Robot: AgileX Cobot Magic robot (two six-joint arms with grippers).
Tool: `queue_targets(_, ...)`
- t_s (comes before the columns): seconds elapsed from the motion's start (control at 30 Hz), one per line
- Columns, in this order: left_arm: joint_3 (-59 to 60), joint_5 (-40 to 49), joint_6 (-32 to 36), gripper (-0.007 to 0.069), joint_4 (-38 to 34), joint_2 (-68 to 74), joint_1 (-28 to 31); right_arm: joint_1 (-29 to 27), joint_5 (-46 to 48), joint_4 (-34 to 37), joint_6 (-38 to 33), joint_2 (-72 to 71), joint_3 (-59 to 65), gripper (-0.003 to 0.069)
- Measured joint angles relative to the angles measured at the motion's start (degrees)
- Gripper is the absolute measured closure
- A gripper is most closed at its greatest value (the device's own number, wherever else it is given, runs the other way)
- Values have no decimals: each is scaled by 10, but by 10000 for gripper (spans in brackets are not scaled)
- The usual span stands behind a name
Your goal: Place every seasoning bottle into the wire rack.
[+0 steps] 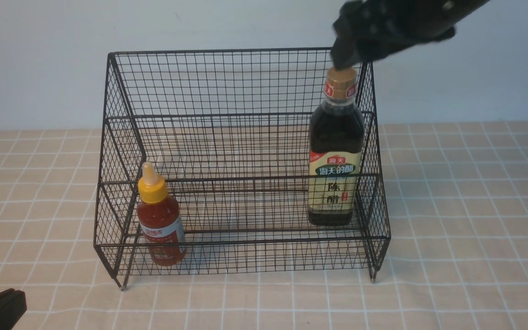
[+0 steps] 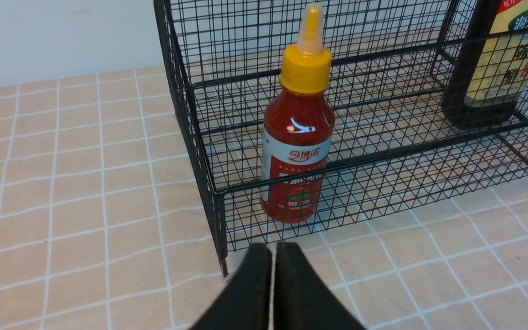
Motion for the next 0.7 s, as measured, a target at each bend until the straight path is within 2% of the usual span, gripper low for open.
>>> queue_targets(0.17,0,0,0,631,0,0,0,0,4,-34,0,-77,-1,158)
queue_targets(0.27,0,0,0,631,0,0,0,0,21,-69,1,-147,-1,225)
queue_targets(0.47,0,0,0,631,0,0,0,0,40,-146,61,-298,16,419)
queue_targets(0.53,0,0,0,631,0,0,0,0,40,-166,91,-365,58,494)
queue_targets(0.7,0,-1,0,631,0,0,0,0,-3,-197,126,-513,202,610)
